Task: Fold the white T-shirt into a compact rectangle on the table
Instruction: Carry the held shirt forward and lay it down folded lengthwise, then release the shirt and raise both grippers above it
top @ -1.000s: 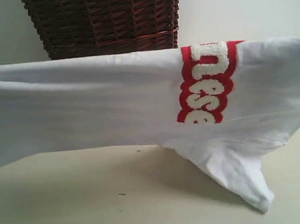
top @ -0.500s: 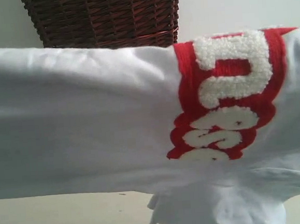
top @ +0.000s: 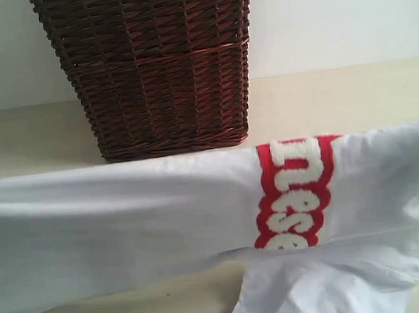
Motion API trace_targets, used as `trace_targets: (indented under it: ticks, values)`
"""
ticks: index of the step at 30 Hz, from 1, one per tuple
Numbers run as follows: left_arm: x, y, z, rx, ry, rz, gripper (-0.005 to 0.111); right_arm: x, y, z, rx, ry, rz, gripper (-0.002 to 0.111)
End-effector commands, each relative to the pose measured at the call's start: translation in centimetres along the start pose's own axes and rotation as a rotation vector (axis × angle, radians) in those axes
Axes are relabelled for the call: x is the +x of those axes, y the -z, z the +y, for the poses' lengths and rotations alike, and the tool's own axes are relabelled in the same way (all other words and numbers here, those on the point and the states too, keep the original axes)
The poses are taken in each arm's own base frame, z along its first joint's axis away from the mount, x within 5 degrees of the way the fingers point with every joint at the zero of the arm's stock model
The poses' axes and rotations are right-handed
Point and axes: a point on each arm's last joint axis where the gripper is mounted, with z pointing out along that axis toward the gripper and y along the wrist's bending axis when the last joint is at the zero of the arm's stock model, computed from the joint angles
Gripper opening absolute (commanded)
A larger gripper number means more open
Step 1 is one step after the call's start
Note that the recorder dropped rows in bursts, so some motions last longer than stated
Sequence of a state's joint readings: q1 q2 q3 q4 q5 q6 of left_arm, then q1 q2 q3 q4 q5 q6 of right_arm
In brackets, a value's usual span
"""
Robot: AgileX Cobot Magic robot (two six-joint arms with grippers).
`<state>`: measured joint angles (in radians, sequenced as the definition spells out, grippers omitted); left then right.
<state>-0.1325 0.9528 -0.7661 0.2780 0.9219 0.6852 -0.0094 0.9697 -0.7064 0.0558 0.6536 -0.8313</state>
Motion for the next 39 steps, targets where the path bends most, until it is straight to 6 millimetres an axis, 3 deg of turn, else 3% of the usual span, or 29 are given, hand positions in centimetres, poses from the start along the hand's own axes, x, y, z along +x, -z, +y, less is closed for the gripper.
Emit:
trace_targets:
  ticks: [1, 7, 10, 12, 14, 16, 18, 22, 25, 28, 32, 39]
  values:
    - [-2.2, -4.0, 1.6, -0.123, -0.026, -0.072, 0.0, -0.9, -3.4, -1.6, 0.091, -0.009, -0.041, 0.0]
    - [-5.2, -9.8, 1.9, -0.108, -0.108, -0.164, 0.002, -1.1, -9.5, -2.1, 0.084, 0.005, -0.03, 0.0]
    - [-5.9, -12.3, 2.1, -0.11, -0.103, -0.222, 0.021, -1.4, -12.1, -2.6, 0.143, -0.006, -0.093, 0.003]
    - [-5.9, -13.7, 2.4, -0.117, -0.063, -0.255, 0.039, -1.7, -13.1, -2.9, 0.187, -0.041, -0.141, 0.012]
    - [-5.6, -14.9, 3.2, -0.143, 0.003, -0.3, 0.059, -1.9, -14.0, -3.2, 0.23, -0.055, -0.183, 0.028]
    - [-5.0, -15.7, 4.1, -0.172, 0.098, -0.34, 0.065, -1.9, -14.8, -3.5, 0.275, -0.092, -0.221, 0.046]
    - [-4.1, -16.2, 5.0, -0.201, 0.184, -0.355, 0.061, -2.1, -15.3, -4.2, 0.324, -0.199, -0.243, 0.054]
    - [-3.2, -16.3, 5.9, -0.234, 0.255, -0.36, 0.04, -2.6, -16.2, -5.7, 0.353, -0.439, -0.234, 0.054]
    - [-3.7, -16.3, 5.6, -0.224, 0.256, -0.375, 0.022, -3.0, -16.5, -5.9, 0.294, -0.493, -0.205, 0.049]
    - [-5.2, -16.0, 4.6, -0.177, 0.319, -0.415, 0.001, -3.6, -16.6, -5.6, 0.188, -0.495, -0.159, 0.034]
    - [-7.1, -15.8, 2.4, -0.073, 0.3, -0.379, 0.0, -4.8, -16.3, -5.0, -0.025, -0.485, -0.071, 0.001]
    - [-9.8, -14.0, -0.3, 0.162, 0.253, -0.107, 0.0, -5.9, -14.5, -3.1, -0.406, -0.472, 0.104, 0.0]
